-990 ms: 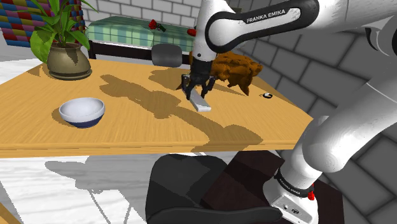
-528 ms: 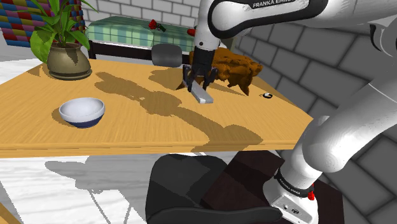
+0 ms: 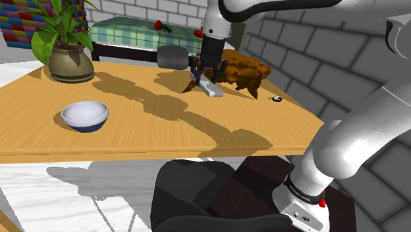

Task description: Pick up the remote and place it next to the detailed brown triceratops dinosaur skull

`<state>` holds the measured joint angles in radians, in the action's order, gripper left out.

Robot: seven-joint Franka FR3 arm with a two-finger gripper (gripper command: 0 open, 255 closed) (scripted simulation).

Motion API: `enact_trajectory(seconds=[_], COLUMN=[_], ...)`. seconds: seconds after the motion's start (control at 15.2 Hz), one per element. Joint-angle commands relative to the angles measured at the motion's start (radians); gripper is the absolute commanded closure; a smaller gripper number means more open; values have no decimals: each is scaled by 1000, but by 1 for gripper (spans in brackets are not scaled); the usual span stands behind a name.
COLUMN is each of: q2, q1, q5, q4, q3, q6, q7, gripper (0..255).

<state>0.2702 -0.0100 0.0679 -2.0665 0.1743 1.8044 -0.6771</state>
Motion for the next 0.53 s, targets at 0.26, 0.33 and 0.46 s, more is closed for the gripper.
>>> enact_trajectory(seconds=[0.26, 0.33, 0.46], q2=[-1, -2, -5], q1=[-2, -2, -2], q5=[-2, -2, -3], q4=[85, 100, 130], q3=[-3, -3, -4], q6=[-84, -98, -125], q7=[-2, -2, -3], gripper=[255, 255, 255])
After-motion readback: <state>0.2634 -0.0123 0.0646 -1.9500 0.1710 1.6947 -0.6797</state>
